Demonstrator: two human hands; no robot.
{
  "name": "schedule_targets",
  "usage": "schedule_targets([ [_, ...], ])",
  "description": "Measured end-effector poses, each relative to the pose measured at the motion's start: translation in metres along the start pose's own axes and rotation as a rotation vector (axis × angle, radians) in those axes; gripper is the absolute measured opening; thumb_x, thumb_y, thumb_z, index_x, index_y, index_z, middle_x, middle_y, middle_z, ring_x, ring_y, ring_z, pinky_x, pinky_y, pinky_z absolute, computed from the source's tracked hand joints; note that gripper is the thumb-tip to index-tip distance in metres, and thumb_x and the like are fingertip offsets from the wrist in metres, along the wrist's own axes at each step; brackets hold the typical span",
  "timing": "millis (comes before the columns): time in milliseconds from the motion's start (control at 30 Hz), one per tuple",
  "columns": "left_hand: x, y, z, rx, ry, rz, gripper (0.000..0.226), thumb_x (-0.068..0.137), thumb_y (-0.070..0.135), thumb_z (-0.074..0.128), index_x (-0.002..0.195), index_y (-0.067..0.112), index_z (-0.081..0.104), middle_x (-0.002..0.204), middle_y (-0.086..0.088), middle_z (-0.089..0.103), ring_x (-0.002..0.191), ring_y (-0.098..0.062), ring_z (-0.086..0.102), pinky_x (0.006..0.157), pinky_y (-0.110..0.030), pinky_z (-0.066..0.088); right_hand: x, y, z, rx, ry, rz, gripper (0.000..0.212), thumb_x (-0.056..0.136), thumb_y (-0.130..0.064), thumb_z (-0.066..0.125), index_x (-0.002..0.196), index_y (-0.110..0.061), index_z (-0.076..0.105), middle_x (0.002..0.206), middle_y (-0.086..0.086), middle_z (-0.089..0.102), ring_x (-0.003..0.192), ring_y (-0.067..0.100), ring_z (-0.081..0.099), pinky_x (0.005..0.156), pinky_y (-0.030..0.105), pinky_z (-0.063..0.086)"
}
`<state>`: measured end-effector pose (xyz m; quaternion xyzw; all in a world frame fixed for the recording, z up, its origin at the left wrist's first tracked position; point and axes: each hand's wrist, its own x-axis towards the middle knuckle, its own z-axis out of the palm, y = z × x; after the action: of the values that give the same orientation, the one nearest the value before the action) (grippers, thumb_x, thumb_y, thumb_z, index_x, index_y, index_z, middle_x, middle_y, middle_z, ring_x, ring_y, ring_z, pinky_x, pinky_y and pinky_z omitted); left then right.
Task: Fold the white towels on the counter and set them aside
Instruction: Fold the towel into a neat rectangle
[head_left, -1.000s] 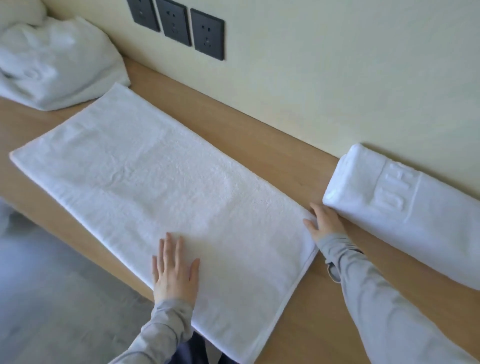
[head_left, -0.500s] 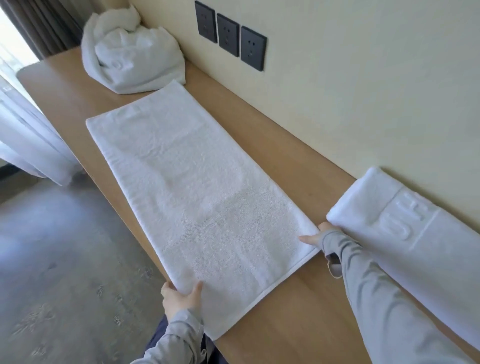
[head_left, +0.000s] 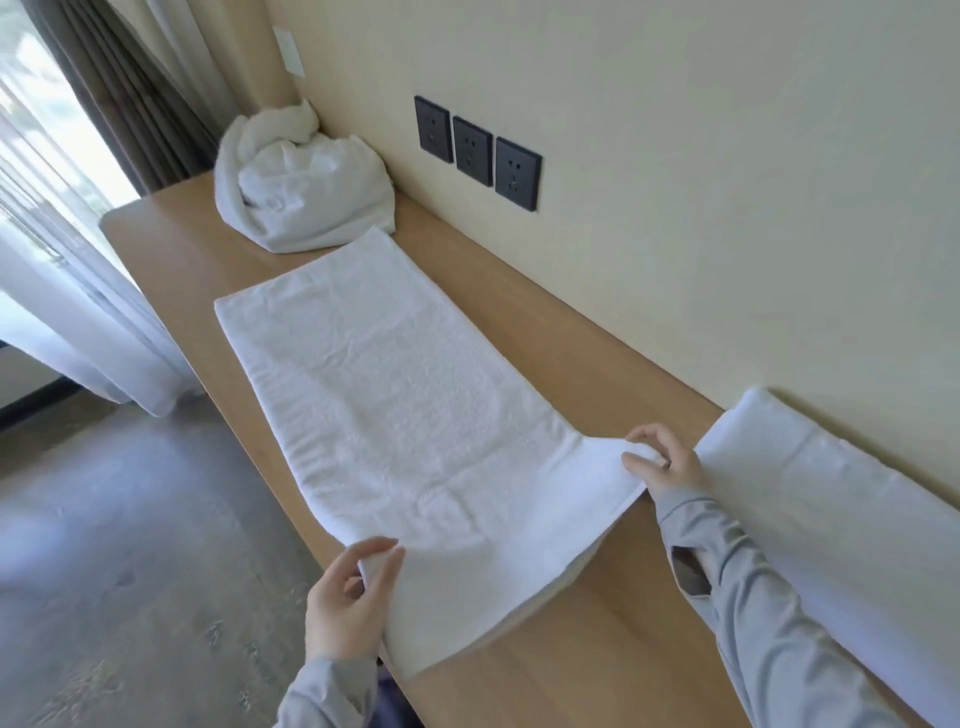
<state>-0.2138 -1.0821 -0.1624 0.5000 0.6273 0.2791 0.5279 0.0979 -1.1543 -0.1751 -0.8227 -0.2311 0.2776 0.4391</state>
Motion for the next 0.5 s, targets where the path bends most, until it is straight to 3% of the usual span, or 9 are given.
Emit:
schedule_targets([
  [67, 0.01, 0.018, -0.013, -0.097, -0.045, 0.023, 0.018, 0.081, 0.015, 0.07, 0.066, 0.025, 0.072, 0.059, 0.008, 0.06, 0.054, -0.005, 0.055, 0.048, -0.014, 0.046, 0.008, -0.026, 0.002, 0.042, -0.002, -0.038, 0.019, 0.081, 0.0, 0.059, 0.077, -0.019, 0.06, 0.065, 0.002, 0.045, 0.054, 0.015, 0.036, 0.045, 0.009, 0.033],
  [133, 0.022, 0.038, -0.027, -0.21, -0.101, -0.023, 0.014, 0.082, 0.024, 0.067, 0.071, 0.02, 0.074, 0.071, -0.002, 0.063, 0.062, -0.013, 0.058, 0.051, -0.022, 0.05, 0.017, -0.054, 0.006, 0.13, 0.003, -0.039, 0.019, 0.083, 0.002, 0.057, 0.077, -0.015, 0.063, 0.065, -0.001, 0.045, 0.055, 0.012, 0.04, 0.042, 0.005, 0.034],
  [233, 0.049, 0.062, -0.051, -0.38, -0.166, -0.102, 0.035, 0.084, 0.038, 0.057, 0.08, 0.006, 0.071, 0.062, -0.004, 0.065, 0.048, -0.013, 0.058, 0.043, -0.022, 0.048, 0.035, -0.095, 0.016, 0.386, -0.021, 0.026, 0.022, 0.085, 0.003, 0.055, 0.074, -0.014, 0.063, 0.077, 0.004, 0.055, 0.067, 0.016, 0.054, 0.047, 0.014, 0.048],
  [300, 0.072, 0.075, -0.066, -0.477, -0.205, -0.132, 0.04, 0.092, 0.034, 0.049, 0.083, 0.002, 0.071, 0.07, -0.01, 0.069, 0.053, -0.016, 0.064, 0.046, -0.026, 0.053, 0.049, -0.121, 0.026, 0.504, -0.026, 0.045, 0.02, 0.085, 0.001, 0.057, 0.072, -0.013, 0.063, 0.08, 0.006, 0.057, 0.068, 0.019, 0.057, 0.048, 0.02, 0.052],
  [367, 0.097, 0.088, -0.079, -0.554, -0.251, -0.152, 0.044, 0.096, 0.029, 0.043, 0.077, 0.004, 0.075, 0.073, -0.013, 0.071, 0.058, -0.019, 0.068, 0.05, -0.031, 0.057, 0.064, -0.147, 0.037, 0.58, -0.019, 0.041, 0.018, 0.084, -0.001, 0.059, 0.07, -0.012, 0.063, 0.077, 0.007, 0.058, 0.063, 0.02, 0.057, 0.046, 0.02, 0.052],
  [500, 0.156, 0.11, -0.1, -0.657, -0.234, -0.235, 0.052, 0.097, 0.023, 0.042, 0.059, 0.007, 0.075, 0.052, -0.01, 0.061, 0.042, -0.017, 0.06, 0.046, -0.031, 0.056, 0.098, -0.199, 0.075, 0.665, -0.028, 0.033, 0.018, 0.086, -0.002, 0.058, 0.071, -0.012, 0.061, 0.072, 0.007, 0.057, 0.05, 0.014, 0.06, 0.044, 0.018, 0.05],
])
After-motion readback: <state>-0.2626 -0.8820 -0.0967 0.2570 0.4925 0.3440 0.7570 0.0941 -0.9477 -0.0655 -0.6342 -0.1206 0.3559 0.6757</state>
